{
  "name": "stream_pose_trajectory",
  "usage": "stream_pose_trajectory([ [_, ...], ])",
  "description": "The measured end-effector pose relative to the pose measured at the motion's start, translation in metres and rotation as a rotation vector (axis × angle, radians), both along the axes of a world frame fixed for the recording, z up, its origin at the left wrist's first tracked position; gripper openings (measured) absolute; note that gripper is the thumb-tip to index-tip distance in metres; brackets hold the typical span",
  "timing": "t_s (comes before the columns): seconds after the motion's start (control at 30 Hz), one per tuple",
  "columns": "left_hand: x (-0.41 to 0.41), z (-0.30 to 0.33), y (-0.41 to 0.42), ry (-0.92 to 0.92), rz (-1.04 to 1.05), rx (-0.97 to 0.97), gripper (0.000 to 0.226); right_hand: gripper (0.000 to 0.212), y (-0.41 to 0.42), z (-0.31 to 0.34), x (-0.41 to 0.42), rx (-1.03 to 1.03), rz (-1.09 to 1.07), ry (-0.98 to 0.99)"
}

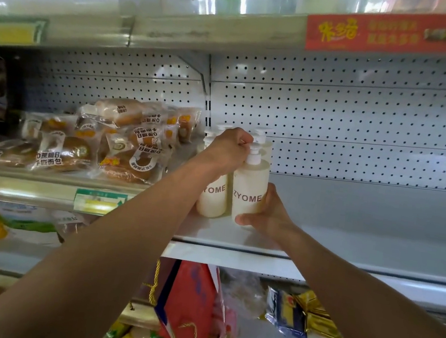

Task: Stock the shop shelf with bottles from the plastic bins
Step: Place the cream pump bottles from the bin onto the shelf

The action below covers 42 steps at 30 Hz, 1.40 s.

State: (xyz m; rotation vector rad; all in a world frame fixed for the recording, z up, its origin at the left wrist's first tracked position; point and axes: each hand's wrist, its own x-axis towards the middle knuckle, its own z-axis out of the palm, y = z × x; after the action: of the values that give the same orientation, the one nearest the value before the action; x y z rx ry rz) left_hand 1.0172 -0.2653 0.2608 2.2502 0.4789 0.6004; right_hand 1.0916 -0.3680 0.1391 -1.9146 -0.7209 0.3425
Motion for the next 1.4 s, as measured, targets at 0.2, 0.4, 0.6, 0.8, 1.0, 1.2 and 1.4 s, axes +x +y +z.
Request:
stream_pose_trajectory([
  [0.2,0.003,-0.001,-0.001,0.006,0.022,0.010,0.029,0.100,-0.001,0.005,-0.001,-0.044,-0.001,-0.005],
  [0.4,-0.002,-0.004,-0.011,-0.022,0.043,-0.014,0.033,0.085,-0.021,0.017,-0.013,-0.156,0.025,-0.043],
  [0.6,-0.024,-0.020,-0.025,-0.138,0.147,0.229,0.038,0.070,-0.064,0.025,-0.015,-0.277,0.005,-0.287],
  [0.8,-0.057,-0.046,-0.068,-0.094,0.217,0.645,0.030,0.043,-0.137,0.033,-0.020,-0.426,0.005,-0.586],
  [1.0,-0.073,-0.087,-0.134,0.099,0.135,0.597,0.026,0.037,-0.216,0.020,-0.029,-0.469,0.008,-0.714],
  [1.2,-0.086,-0.154,-0.202,0.309,0.064,0.492,0.030,0.033,-0.287,-0.024,-0.038,-0.542,0.033,-0.694],
  [1.4,-0.102,-0.246,-0.254,0.522,0.010,0.254,0.030,0.027,-0.338,-0.105,-0.049,-0.621,0.114,-0.519],
])
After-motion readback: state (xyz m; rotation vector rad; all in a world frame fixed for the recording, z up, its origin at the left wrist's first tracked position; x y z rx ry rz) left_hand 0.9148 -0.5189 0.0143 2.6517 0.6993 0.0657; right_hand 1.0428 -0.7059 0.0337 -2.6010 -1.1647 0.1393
